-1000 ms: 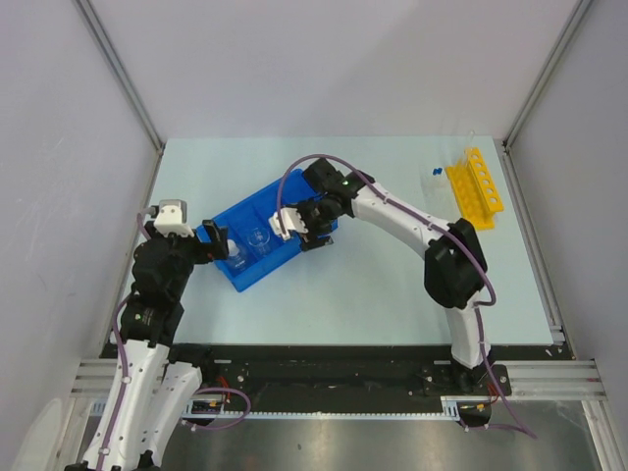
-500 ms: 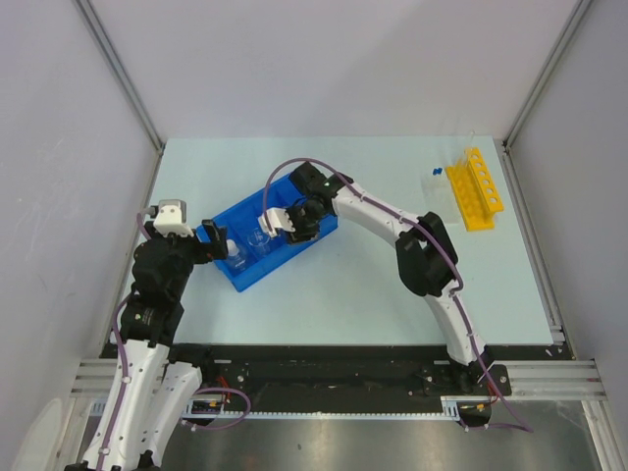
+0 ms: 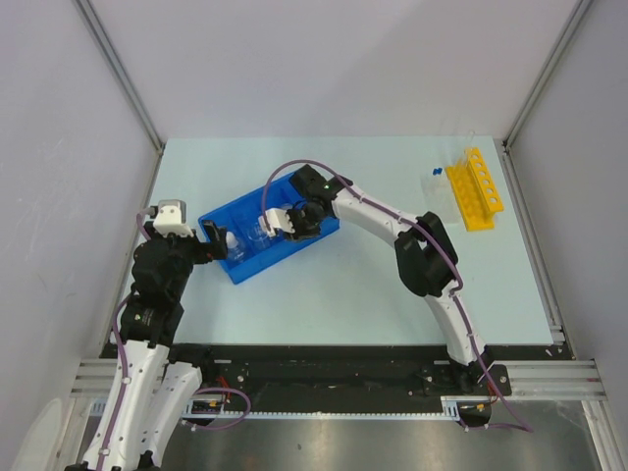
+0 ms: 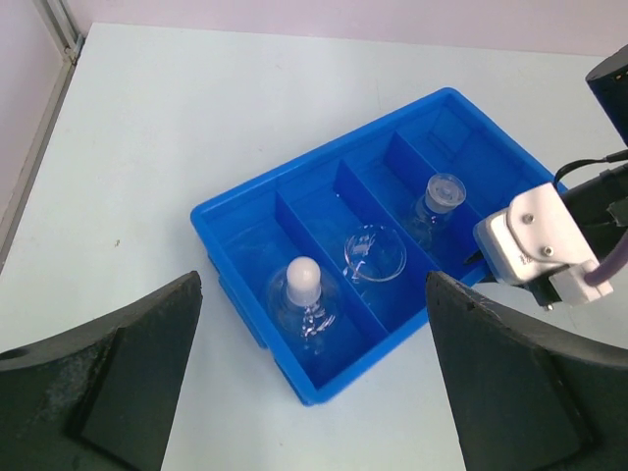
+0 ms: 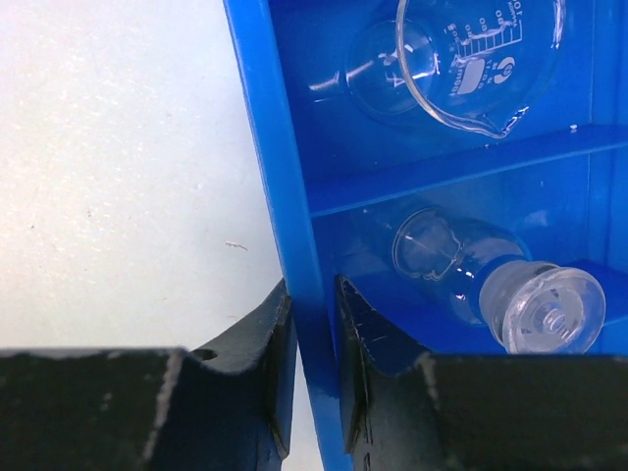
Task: Organize the chemistry lab equipment
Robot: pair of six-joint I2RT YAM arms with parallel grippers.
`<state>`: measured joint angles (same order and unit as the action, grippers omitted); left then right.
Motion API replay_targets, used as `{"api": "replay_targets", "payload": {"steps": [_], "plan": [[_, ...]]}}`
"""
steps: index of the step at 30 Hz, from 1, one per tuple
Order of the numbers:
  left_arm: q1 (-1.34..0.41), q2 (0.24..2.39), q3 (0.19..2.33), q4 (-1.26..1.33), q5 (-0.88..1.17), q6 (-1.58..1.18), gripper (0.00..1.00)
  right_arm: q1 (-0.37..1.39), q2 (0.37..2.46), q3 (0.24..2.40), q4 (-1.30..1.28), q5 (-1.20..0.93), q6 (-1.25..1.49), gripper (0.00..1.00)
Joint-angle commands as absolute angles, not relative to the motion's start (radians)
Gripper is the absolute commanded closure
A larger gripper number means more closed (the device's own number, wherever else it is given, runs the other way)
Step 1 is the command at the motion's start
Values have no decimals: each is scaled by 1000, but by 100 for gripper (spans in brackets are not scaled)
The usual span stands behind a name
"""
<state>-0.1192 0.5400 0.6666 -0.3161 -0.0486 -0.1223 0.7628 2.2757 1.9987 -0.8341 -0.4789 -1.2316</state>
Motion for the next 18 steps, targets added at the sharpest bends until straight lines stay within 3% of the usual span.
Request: {"api": "replay_targets", "payload": {"steps": [1, 18], "plan": [[-112, 528, 661, -290, -45, -95, 0, 710, 2212, 1947, -764, -430, -1097, 82], [-112, 526, 661, -285, -26, -97, 0, 543, 1980, 1631, -678, -350, -985, 86]]}}
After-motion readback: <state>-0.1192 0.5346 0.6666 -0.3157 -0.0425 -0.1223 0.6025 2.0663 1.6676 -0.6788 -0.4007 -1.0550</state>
